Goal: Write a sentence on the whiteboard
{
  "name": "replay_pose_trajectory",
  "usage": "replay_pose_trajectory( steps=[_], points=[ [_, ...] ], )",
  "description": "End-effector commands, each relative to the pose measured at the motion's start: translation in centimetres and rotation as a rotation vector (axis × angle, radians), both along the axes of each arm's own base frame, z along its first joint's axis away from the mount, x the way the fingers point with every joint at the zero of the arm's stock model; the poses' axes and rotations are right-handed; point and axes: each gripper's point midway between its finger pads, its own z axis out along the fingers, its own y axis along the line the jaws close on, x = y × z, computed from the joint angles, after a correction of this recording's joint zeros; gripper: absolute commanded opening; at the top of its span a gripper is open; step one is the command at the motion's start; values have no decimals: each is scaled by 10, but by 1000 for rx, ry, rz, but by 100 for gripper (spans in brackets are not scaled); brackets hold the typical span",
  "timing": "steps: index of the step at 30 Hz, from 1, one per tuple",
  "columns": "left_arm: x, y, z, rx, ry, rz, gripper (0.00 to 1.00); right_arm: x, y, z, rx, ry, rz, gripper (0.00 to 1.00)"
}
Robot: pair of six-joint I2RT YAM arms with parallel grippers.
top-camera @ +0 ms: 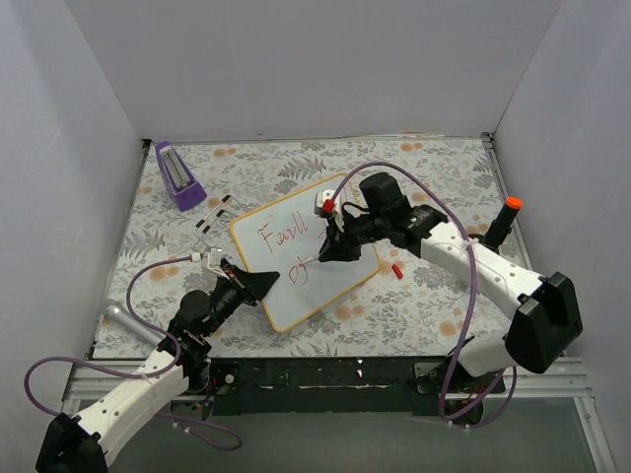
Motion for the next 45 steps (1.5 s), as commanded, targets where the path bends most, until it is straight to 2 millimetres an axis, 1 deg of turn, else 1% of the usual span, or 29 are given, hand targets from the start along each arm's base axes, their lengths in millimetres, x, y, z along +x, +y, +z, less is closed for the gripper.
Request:
replay_pose_trajectory(
  steps=[1,2,6,10,14,25,45],
  points=[
    [-4,1,52,-118,-166,-7,0,-23,-2,42,124,-73,96,1],
    [-4,1,51,-119,-165,-7,0,-23,-3,42,124,-82,89,1],
    [-5,1,51,-124,-167,-9,0,-17,-9,27,88,-82,45,1],
    [-6,2,51,-126,-169,-9,0,-4,-15,25,80,-93,-11,1],
    [-7,3,50,-130,-169,-6,0,3,-20,24,80,-98,-35,1],
    [-7,3,52,-138,-171,-6,0,10,-22,21,77,-104,-73,1],
    [-8,4,53,-149,-172,-6,0,14,-21,21,71,-112,-82,1]
  ],
)
